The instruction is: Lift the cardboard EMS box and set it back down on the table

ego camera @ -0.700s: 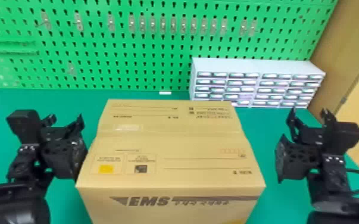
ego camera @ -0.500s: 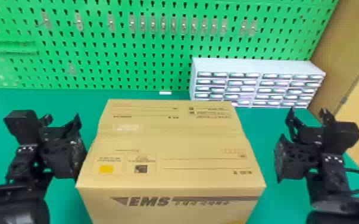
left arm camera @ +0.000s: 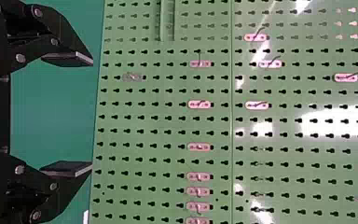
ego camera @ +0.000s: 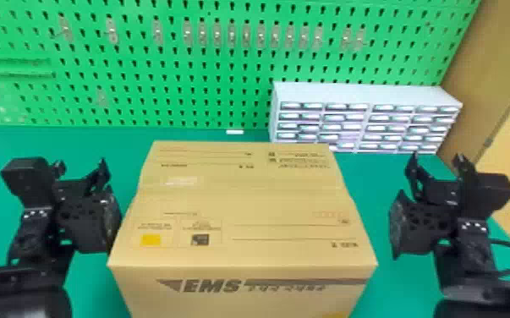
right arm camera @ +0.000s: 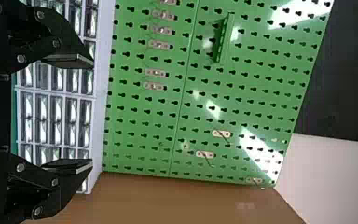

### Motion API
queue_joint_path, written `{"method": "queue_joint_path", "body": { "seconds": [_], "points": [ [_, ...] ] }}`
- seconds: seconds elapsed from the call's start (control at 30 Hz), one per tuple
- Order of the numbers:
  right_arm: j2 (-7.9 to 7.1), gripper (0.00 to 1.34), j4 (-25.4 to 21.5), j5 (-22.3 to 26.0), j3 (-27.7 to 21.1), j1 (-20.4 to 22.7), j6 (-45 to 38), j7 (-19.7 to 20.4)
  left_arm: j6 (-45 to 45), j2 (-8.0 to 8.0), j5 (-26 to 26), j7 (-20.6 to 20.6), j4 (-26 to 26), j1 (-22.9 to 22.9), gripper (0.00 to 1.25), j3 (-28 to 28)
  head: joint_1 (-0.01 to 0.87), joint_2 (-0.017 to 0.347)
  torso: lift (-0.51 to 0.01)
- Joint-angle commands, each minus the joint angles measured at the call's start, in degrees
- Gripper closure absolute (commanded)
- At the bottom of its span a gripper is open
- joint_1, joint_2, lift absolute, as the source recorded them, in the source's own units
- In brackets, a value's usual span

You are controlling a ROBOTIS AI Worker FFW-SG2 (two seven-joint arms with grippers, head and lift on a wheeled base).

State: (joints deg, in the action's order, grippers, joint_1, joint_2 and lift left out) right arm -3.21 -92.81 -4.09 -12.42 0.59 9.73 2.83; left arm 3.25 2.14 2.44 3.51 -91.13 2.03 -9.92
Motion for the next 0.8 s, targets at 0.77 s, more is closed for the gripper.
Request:
{"method": "queue_joint_path", "body": {
  "seconds": [0.77],
  "points": [
    [-0.31, 0.5, 0.0, -0.84, 0.38, -0.15, -0.76, 0.07, 0.0, -0.03, 0.29, 0.0, -0.01, 0.08, 0.46, 0.25, 0.678, -0.014, -0.04]
  ]
}}
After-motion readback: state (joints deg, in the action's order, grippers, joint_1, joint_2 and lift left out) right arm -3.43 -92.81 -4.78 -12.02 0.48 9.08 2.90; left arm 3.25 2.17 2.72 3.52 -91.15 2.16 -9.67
